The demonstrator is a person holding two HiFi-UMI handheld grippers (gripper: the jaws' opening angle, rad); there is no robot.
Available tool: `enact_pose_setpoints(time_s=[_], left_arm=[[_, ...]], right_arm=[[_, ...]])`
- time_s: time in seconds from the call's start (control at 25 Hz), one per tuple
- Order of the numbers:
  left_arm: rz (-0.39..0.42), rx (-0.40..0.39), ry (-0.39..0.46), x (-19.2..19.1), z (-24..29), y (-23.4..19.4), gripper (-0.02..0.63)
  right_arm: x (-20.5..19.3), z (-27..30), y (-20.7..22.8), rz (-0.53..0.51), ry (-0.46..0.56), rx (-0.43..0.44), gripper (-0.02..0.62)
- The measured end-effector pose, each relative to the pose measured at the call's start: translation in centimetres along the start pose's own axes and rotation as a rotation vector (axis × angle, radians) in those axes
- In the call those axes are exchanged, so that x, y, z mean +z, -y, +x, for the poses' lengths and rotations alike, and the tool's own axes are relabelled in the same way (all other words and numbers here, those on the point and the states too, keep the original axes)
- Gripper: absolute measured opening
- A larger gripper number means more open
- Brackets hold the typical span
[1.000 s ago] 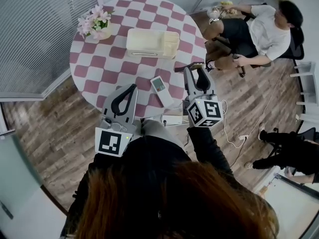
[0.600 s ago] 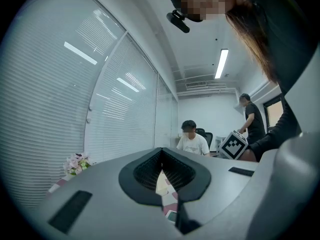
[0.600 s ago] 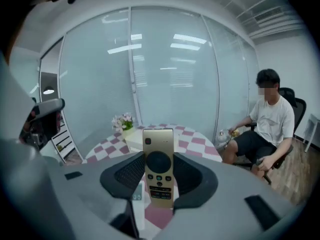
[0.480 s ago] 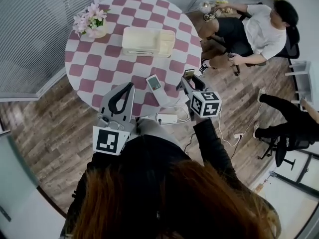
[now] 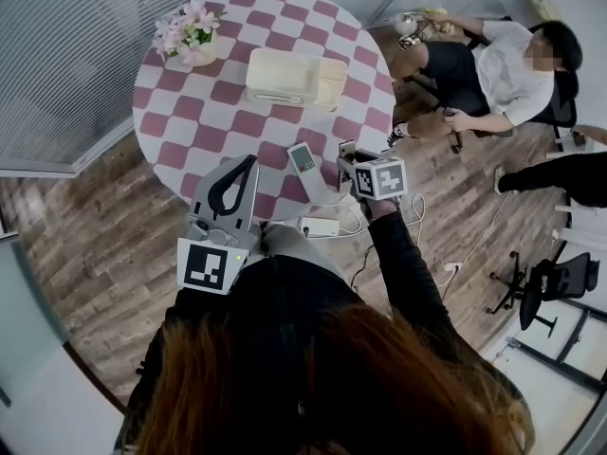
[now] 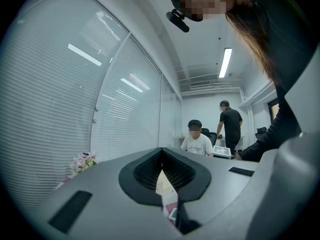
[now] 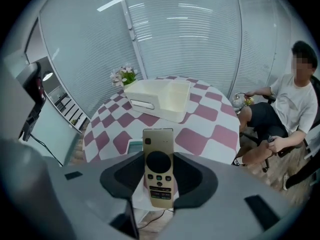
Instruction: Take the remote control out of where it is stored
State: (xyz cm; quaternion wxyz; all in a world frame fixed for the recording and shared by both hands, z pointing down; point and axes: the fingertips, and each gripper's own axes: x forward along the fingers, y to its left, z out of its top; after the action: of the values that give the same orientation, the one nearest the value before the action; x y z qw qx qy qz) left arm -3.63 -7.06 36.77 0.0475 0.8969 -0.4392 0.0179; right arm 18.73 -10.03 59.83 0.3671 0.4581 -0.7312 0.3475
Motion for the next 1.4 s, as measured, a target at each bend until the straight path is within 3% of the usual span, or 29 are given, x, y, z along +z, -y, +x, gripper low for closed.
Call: enact_pose_setpoints(time_s=[0.88,1.16,1.4], left_arm=[[0.008,0.063,-0.026,-0.4,-1.1,-1.5,0.009],[0.006,0.072,-0.027,-0.5,-1.2,-1.9,0.009],[0.008,0.064,-0.028,-0.3,-1.2,-1.4,0.009]], right_arm=[[0.2,9.3,0.9,0.031,-0.161,0.023,0.187],[-0.1,9.8,0.6,-0.006,-0.173,0.017,0.189],[0.4,9.1,1.0,-0.006,-0.112,-0.002,0.189]])
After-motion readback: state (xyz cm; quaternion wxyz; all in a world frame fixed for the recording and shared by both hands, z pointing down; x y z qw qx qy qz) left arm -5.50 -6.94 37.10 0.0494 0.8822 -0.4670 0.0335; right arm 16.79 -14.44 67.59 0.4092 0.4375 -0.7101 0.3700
